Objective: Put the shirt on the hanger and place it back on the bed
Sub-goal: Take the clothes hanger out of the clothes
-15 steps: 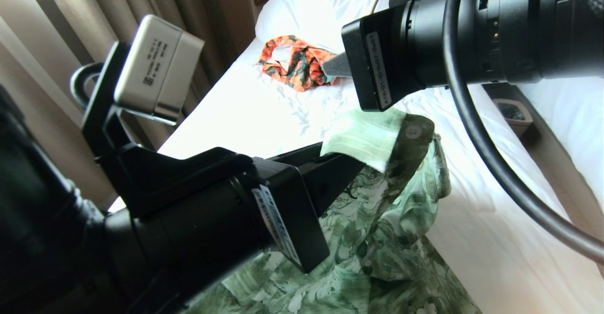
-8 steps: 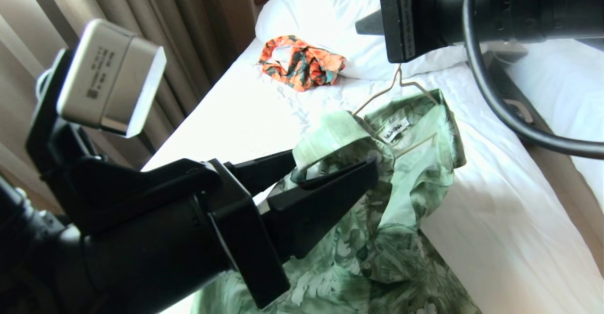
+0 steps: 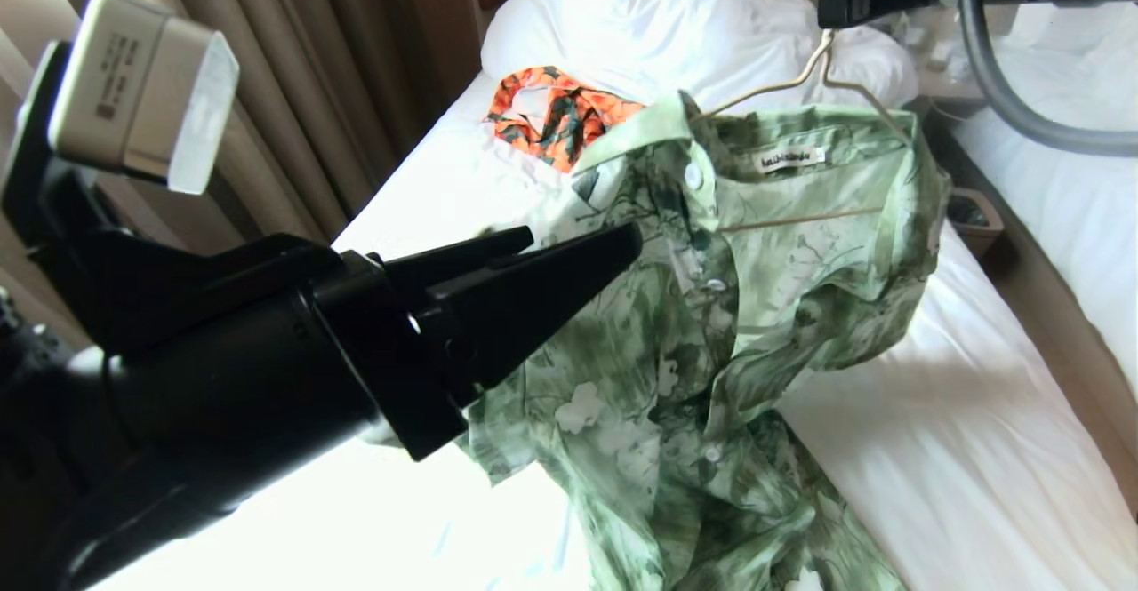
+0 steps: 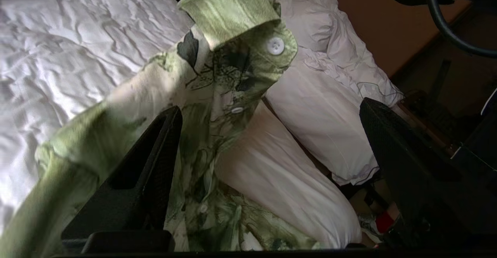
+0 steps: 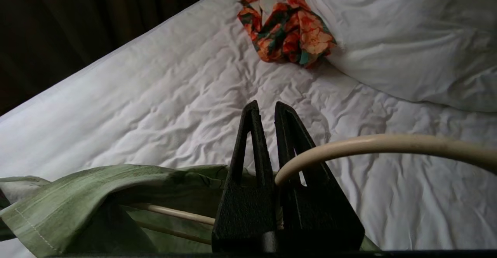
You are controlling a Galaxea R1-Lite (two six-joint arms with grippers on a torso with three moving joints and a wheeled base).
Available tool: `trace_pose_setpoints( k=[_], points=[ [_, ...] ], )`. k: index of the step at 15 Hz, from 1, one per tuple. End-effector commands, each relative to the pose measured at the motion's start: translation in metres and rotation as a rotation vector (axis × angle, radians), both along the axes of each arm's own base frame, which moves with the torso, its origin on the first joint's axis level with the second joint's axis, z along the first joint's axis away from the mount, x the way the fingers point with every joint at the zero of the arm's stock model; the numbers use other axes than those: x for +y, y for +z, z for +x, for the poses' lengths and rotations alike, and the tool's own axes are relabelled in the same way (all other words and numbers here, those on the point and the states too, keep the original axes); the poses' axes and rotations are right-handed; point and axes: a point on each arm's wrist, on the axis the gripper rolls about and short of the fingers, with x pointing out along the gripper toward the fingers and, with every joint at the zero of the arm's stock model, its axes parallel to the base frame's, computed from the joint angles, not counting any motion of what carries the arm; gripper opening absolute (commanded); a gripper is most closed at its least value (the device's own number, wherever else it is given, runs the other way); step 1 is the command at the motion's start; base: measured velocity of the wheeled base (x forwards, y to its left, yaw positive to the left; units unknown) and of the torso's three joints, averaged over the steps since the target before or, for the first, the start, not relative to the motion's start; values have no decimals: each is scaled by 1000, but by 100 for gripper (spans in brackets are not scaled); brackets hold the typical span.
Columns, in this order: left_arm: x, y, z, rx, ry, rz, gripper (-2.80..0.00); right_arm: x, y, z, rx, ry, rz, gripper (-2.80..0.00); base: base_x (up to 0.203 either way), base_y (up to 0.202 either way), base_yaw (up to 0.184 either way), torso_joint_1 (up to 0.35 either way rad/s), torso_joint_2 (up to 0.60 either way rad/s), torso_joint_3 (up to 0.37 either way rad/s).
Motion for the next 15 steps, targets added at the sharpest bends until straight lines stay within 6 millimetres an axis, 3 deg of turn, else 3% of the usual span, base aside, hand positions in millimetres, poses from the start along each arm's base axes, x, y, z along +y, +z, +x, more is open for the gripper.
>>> trace_pose_setpoints(
  k=[1, 2, 8, 15],
  points=[
    [3, 4, 4, -7, 28, -15, 0, -11, 4, 6, -30, -44, 6, -280, 0, 0, 0, 0, 0, 0],
    [5, 7, 6, -11, 38, -25, -280, -13, 4, 7, -28, -52, 8, -280, 0, 0, 0, 0, 0, 0],
    [30, 24, 14, -68, 63, -77, -280, -19, 4, 11, -32, -70, 5, -280, 0, 0, 0, 3, -14, -11],
    [37, 29, 9, -88, 70, -95, -280, -18, 6, 21, -84, -90, 8, -280, 0, 0, 0, 96, -418, -315]
  ],
)
